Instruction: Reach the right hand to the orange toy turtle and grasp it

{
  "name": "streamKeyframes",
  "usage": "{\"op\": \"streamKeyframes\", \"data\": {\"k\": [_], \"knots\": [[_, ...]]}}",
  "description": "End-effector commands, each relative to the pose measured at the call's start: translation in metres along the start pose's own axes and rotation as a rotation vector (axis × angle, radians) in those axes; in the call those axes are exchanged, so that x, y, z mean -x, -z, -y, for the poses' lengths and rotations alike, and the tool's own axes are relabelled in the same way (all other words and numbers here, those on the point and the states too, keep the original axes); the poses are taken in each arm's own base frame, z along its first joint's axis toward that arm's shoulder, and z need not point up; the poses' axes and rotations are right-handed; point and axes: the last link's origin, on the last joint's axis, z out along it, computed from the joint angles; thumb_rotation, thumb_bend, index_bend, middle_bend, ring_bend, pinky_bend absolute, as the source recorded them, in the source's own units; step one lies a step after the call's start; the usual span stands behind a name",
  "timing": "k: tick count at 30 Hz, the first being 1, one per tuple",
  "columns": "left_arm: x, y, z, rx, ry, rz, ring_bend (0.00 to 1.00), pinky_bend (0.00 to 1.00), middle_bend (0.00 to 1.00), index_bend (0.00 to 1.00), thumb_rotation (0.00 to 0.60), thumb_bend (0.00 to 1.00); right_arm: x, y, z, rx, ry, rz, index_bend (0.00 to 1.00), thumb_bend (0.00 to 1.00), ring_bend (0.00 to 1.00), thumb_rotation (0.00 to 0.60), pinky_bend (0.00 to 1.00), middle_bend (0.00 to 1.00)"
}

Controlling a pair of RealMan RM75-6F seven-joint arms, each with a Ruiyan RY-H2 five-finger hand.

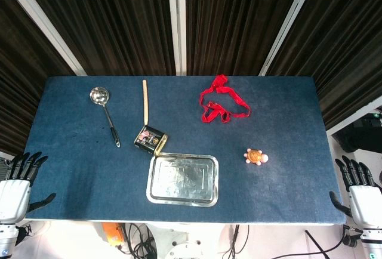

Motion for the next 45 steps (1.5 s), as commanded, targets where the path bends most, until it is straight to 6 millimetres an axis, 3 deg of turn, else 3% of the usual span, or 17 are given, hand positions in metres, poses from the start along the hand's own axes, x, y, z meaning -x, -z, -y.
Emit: {"op": "streamKeyframes", "data": {"k": [1,11,15,20,27,33,38,45], "knots": [[0.000,0.000,-0.001,0.003,-0.003,0.001,0.00,0.01,0.07,0.13,0.600,0.07,-0.001,0.000,0.000,-0.004,-0.007,-0.010,0.00,0.25,0.00,0.600,0.00,0.01],[0.000,0.002,-0.001,-0.008,-0.024,0.032,0.00,0.01,0.07,0.13,0.600,0.07,-0.004,-0.011,0.009,-0.060,-0.007,-0.038,0.04,0.25,0.00,0.600,0.00,0.06],[-0.002,0.000,-0.001,-0.012,-0.025,0.033,0.00,0.02,0.07,0.13,0.600,0.07,-0.008,-0.031,0.024,-0.124,0.034,-0.057,0.09,0.25,0.01,0.600,0.00,0.15],[0.002,-0.002,-0.001,-0.007,-0.018,0.043,0.00,0.02,0.07,0.13,0.600,0.07,-0.004,-0.070,0.057,-0.212,0.103,-0.008,0.14,0.24,0.12,0.600,0.00,0.29],[-0.002,-0.001,-0.001,-0.005,-0.016,0.029,0.00,0.02,0.07,0.13,0.600,0.07,0.024,-0.117,0.117,-0.283,0.237,0.155,0.15,0.24,0.12,0.600,0.00,0.29],[-0.004,0.005,0.006,-0.031,-0.011,0.027,0.00,0.02,0.07,0.13,0.600,0.07,0.052,-0.141,0.151,-0.294,0.303,0.231,0.15,0.24,0.10,0.600,0.00,0.26],[-0.003,0.007,0.010,-0.042,-0.006,0.029,0.00,0.02,0.07,0.13,0.600,0.07,0.066,-0.147,0.164,-0.284,0.313,0.261,0.15,0.24,0.05,0.600,0.00,0.21],[-0.001,0.007,0.015,-0.052,-0.001,0.039,0.00,0.02,0.07,0.13,0.600,0.07,0.078,-0.150,0.170,-0.281,0.313,0.264,0.24,0.27,0.05,0.600,0.00,0.28]]}}
